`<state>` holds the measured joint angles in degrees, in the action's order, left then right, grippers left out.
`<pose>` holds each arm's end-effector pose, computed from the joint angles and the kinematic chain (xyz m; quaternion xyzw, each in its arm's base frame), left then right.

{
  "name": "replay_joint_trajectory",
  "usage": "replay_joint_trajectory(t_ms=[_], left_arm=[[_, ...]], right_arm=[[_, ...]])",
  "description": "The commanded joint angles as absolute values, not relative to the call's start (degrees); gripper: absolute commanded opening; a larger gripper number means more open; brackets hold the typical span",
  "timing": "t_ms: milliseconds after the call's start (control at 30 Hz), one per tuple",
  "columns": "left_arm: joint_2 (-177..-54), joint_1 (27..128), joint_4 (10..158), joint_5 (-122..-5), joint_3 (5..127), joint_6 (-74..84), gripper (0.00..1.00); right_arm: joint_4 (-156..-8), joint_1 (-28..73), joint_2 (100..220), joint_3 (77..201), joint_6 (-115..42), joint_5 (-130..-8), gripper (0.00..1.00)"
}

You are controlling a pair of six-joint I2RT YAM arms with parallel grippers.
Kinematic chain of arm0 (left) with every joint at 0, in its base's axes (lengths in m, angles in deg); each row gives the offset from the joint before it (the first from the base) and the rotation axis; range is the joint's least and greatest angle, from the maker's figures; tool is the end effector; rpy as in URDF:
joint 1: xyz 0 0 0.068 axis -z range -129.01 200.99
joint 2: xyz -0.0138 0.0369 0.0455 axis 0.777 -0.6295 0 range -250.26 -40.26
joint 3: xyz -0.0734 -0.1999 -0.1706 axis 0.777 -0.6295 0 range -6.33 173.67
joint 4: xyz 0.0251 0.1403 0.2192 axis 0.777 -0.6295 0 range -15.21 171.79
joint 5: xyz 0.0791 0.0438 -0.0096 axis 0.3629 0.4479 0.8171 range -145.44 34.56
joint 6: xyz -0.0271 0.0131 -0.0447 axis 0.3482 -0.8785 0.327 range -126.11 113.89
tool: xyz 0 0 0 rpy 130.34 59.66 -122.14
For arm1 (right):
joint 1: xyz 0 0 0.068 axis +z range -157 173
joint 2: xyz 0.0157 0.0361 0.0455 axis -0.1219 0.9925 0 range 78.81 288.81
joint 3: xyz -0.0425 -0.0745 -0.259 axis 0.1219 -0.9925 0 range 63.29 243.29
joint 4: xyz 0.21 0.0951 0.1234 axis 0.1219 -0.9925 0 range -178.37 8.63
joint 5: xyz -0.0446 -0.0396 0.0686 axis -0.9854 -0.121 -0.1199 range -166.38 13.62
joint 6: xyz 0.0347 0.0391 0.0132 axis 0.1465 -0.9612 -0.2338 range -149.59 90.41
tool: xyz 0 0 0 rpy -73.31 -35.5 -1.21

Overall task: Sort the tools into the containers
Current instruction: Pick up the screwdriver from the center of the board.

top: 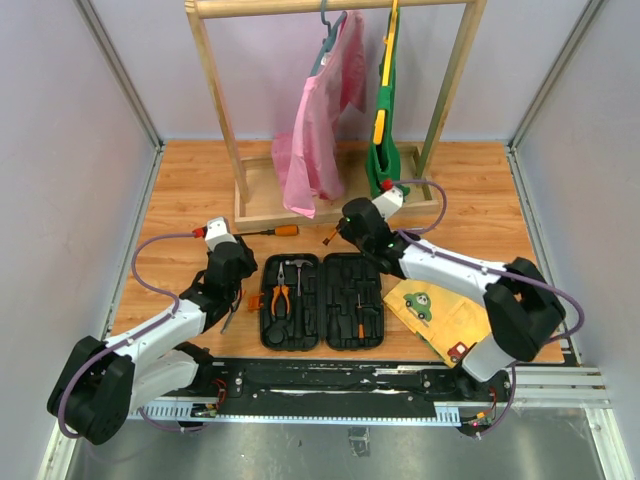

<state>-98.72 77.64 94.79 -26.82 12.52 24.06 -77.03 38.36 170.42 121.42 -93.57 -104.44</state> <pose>0.1891 -0.0757 0.1814 -0.1552 0.8201 -0.0572 0.5478 0.2627 0.2423 0.2410 0.2565 0.8057 0.2800 0.4547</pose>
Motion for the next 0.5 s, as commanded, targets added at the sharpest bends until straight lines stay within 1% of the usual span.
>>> replay_joint_trajectory(t_ms=[0, 133, 233, 467], left_arm=[[-98.97, 77.18, 96.47, -25.89, 14.07, 23.42, 0.39], [-98.95, 77.18, 96.47, -26.06, 14.08, 23.48, 0.39], [-98.97, 77.18, 96.46, -26.01, 14.06, 23.46, 0.39], [-97.91, 77.18, 95.19, -26.32, 14.40, 23.83, 0.38]], right_arm=[[-80.19, 38.80, 164.50, 118.75, -84.03, -106.19, 0.05], [-84.27, 38.86, 158.61, 114.85, -76.00, -102.59, 0.05], [-86.95, 38.79, 153.52, 111.45, -70.78, -97.20, 0.06], [-94.47, 38.82, 143.24, 106.50, -64.61, -87.94, 0.09]])
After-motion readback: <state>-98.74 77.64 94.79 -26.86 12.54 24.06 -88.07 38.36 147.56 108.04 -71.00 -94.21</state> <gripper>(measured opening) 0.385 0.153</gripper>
